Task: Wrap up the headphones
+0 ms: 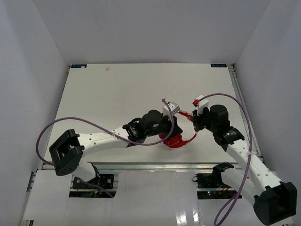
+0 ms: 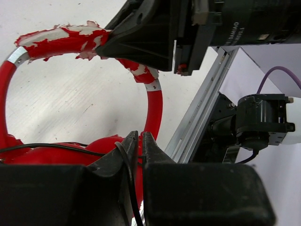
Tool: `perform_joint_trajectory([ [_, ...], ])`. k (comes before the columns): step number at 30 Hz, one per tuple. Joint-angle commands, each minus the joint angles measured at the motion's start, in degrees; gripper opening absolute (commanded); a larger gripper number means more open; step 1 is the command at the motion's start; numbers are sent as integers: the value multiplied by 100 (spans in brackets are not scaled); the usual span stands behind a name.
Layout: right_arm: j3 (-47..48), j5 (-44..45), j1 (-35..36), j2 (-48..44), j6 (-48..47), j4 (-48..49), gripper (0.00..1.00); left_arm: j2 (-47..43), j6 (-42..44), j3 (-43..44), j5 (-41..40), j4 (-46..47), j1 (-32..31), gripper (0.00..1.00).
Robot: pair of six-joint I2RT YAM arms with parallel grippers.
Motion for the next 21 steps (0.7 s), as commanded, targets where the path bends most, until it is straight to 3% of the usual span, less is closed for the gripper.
perform_joint_trajectory([
  [1, 96, -417, 44, -158, 148, 145, 8, -354, 58, 160, 99, -164, 222, 20],
  [21, 61, -799, 71, -231, 168, -5, 8, 107, 370, 787, 383, -495, 547, 26],
])
